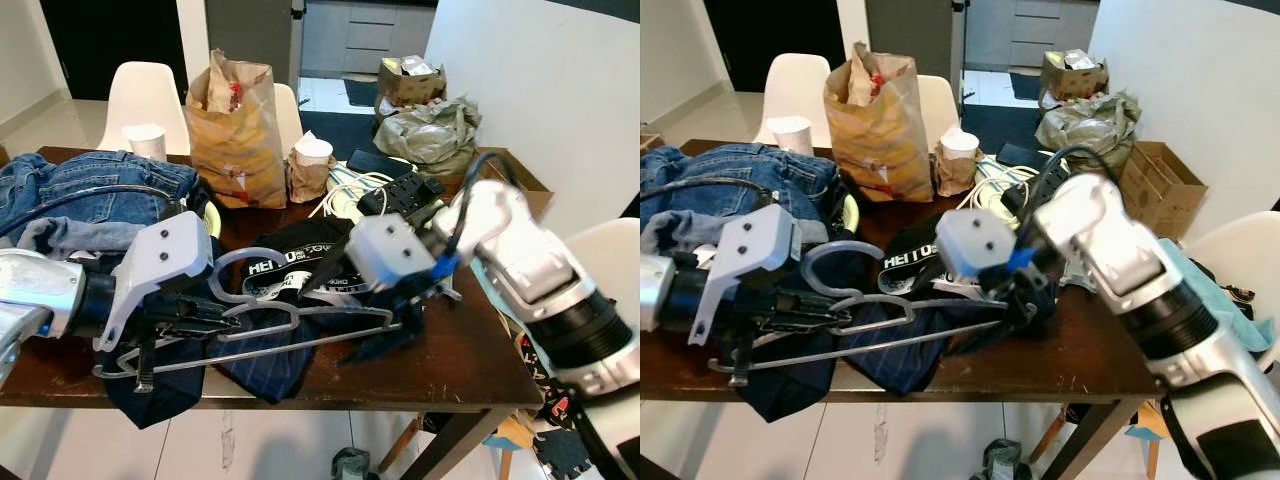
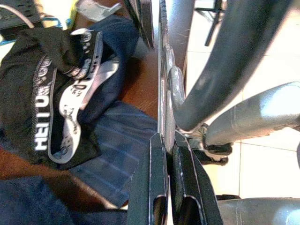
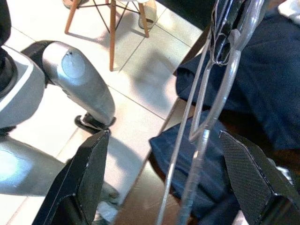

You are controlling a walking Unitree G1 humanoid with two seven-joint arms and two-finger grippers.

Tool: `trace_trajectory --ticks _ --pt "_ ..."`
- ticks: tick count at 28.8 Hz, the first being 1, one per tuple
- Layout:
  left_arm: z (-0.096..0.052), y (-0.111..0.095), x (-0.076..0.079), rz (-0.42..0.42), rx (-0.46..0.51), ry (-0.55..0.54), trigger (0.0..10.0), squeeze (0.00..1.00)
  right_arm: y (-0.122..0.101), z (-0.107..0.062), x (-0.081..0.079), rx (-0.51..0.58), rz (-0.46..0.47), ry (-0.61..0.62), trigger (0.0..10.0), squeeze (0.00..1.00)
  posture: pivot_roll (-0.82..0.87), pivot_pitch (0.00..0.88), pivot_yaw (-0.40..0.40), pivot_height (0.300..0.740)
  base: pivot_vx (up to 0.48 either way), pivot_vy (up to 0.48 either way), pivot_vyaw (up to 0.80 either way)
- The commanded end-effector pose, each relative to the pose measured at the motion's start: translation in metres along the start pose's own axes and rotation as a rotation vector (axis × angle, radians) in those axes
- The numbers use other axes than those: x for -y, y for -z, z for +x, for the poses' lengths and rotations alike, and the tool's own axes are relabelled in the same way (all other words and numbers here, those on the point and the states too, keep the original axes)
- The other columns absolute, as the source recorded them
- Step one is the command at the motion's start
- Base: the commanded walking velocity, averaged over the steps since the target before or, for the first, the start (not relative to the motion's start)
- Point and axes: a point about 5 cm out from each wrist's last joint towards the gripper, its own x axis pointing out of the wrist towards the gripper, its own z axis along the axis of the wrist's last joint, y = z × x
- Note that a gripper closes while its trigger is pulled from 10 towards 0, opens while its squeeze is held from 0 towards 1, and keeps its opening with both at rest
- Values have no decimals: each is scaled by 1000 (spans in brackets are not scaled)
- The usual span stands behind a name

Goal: Hang hanger

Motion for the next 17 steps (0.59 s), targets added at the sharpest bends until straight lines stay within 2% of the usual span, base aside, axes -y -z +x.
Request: trace_trajectory --ticks 1,6,8,10,11,13,14,17 --pt "1 -3 1 38 -22 23 10000 0 1 11 1 -18 26 6 10000 0 -24 0 -50 740 0 0 0" --pt "3 -2 -2 49 -30 23 10000 0 5 23 3 -41 60 40 10000 0 -29 0 -46 740 0 0 0" --pt "6 -1 -4 60 -27 24 10000 0 7 36 10 -33 113 114 10000 0 -31 0 -40 740 0 0 0" --pt "7 -2 -5 64 -25 25 10000 0 7 40 13 -21 138 147 10000 0 -32 0 -38 740 0 0 0" --pt "9 -1 -5 69 -25 28 10000 0 6 43 14 -7 159 163 4275 0 -32 0 -38 740 0 0 0" --pt "9 -1 -5 72 -25 30 10000 0 4 44 15 2 170 170 4275 0 -32 0 -38 740 0 0 0" --pt "10 -1 -5 75 -26 32 10000 0 4 44 14 4 175 168 0 0 -36 0 -37 740 0 0 0" --pt "10 -1 -6 83 -30 30 10000 0 3 44 13 0 186 170 0 0 -37 0 -38 740 0 0 0"
